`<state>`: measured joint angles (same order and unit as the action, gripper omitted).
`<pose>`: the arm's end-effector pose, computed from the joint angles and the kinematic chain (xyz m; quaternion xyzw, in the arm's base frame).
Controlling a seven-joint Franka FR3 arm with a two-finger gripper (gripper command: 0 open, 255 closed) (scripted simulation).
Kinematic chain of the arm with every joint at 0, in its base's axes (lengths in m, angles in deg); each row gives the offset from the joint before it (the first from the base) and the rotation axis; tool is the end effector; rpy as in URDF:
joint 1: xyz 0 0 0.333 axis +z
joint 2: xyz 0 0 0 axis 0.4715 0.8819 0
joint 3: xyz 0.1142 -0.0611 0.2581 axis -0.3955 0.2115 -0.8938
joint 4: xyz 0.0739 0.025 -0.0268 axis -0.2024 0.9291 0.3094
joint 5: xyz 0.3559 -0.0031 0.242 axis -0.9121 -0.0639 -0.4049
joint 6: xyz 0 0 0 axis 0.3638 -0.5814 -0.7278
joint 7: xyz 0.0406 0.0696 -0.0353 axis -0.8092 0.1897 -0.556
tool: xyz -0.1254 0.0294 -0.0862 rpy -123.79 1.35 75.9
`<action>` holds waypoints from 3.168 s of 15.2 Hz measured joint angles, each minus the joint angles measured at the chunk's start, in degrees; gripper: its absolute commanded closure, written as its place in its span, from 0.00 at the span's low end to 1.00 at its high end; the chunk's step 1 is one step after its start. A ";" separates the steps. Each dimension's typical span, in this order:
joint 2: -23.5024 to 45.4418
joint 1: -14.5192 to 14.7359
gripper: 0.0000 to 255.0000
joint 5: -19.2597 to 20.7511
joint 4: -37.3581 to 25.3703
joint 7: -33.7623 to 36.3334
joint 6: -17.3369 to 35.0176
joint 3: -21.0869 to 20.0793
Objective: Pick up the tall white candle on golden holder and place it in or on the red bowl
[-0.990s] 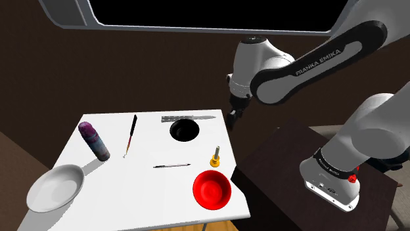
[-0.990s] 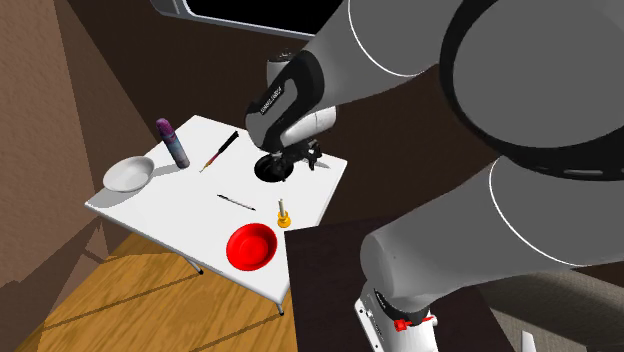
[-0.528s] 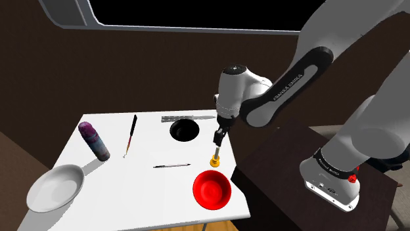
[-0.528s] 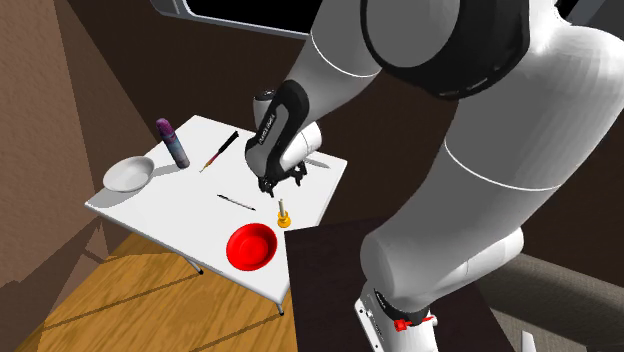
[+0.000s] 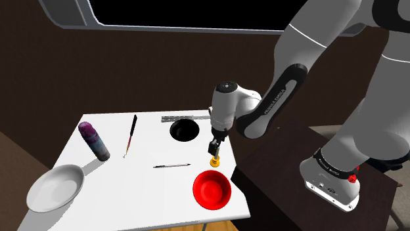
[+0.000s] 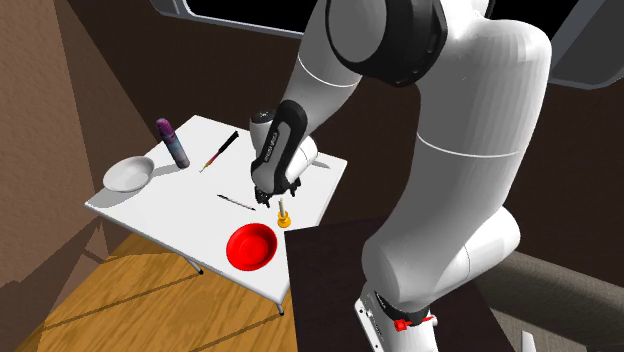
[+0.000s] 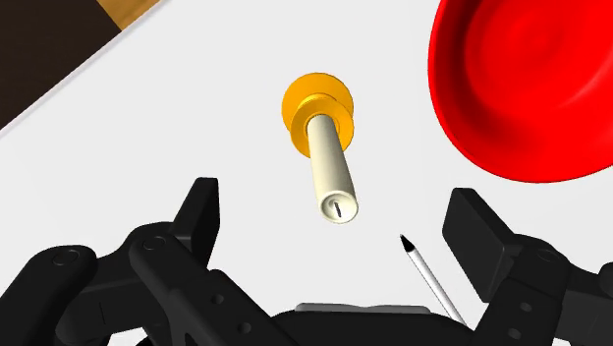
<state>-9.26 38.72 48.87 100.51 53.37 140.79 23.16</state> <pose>0.3711 0.2578 0.0544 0.9859 0.1665 -0.0186 0.0042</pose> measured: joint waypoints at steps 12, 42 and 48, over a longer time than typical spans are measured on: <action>2.52 1.45 1.00 2.28 -0.66 1.72 1.79 1.87; -17.19 -4.30 1.00 -16.43 0.73 -11.75 -14.61 -7.23; -21.70 -1.02 1.00 -20.36 0.42 -8.48 -18.82 -10.42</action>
<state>-30.96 37.70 28.51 100.93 44.88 121.97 12.74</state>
